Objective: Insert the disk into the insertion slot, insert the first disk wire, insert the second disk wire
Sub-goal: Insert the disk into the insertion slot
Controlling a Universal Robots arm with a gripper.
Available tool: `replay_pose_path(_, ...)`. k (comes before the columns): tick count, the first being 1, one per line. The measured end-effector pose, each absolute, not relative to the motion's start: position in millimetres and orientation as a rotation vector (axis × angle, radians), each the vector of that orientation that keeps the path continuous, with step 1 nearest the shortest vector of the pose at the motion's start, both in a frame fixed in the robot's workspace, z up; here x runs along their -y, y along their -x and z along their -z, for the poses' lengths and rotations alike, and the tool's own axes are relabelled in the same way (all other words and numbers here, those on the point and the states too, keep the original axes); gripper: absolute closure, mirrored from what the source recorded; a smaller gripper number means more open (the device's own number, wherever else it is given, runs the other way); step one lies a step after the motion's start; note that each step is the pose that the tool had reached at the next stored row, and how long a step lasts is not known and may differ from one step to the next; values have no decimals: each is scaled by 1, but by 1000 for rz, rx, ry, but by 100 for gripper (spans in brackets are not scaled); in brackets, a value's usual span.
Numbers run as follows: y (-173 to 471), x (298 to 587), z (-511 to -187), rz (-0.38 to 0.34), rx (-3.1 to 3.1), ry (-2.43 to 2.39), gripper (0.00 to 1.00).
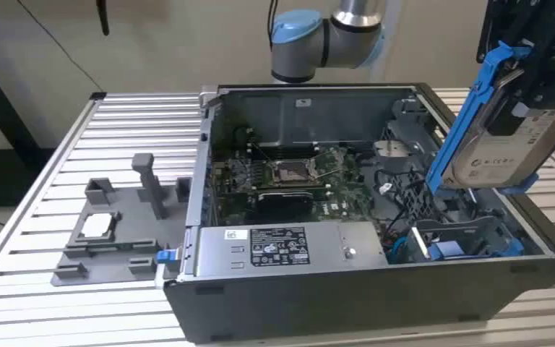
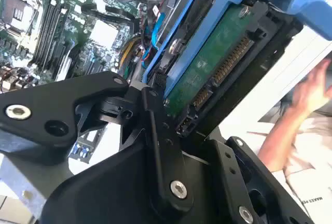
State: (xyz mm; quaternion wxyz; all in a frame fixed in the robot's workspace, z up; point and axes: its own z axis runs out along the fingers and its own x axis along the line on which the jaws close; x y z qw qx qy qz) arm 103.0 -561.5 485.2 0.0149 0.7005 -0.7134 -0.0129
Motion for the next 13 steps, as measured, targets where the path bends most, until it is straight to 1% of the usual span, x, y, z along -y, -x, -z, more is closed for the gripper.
replay_pose_path(13,-103,561,-484,40,2220,-2180,67)
